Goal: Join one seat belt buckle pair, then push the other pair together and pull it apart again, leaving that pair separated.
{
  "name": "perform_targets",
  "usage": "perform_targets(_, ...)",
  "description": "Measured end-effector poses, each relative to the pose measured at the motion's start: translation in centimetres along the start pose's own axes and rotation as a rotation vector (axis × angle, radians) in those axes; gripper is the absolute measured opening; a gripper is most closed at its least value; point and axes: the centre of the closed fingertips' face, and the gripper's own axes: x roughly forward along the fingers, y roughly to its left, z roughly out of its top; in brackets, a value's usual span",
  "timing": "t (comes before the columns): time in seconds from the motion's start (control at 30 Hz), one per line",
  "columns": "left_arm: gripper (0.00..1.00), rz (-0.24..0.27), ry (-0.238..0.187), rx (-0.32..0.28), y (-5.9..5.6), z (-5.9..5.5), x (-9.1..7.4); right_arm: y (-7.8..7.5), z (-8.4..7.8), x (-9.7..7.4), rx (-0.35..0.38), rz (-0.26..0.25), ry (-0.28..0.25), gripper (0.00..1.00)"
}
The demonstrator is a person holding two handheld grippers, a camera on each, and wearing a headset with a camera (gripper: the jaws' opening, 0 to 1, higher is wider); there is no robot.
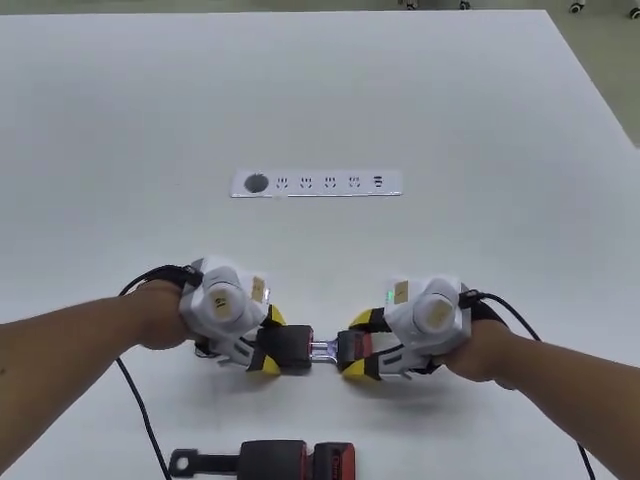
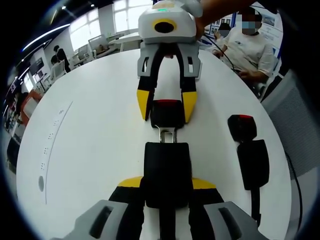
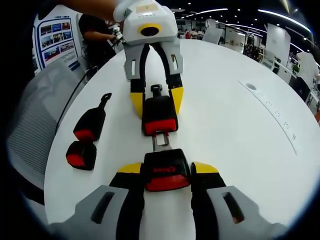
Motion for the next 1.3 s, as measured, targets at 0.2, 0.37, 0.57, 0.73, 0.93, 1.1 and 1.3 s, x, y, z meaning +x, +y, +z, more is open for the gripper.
perform_targets(0.2,0.34,0.001,0.002,-0.002,-0.1,0.0,-0.1,0.1,-0.7,-0.6,-0.005,-0.001,-0.002,0.34)
perform_targets(0.37,0.34,0.0,0.003,-0.002,0.0,0.0,0.0,0.4,-1.4,-1.4,-0.004,0.0,0.001,0.34)
perform_targets(0.57,0.34,0.0,0.003,-0.004,0.2,-0.3,0.1,0.2,-2.3,-2.2,0.001,-0.005,0.003,0.34)
perform_targets(0.73,0.34,0.001,0.003,-0.005,0.0,0.0,0.0,0.3,-2.7,-3.1,0.015,-0.012,-0.005,0.34)
perform_targets(0.93,0.34,0.001,0.002,-0.008,0.1,-0.2,0.1,0.2,-3.1,-3.6,0.02,-0.016,-0.011,0.34)
perform_targets(1.1,0.34,0.002,0.001,-0.011,0.1,-0.1,0.1,-0.2,-3.8,-4.3,0.019,-0.012,-0.005,0.34)
perform_targets(1.3,0.34,0.002,-0.003,-0.013,0.3,-0.4,0.2,-0.4,-4.3,-4.6,0.017,-0.014,0.0,0.34)
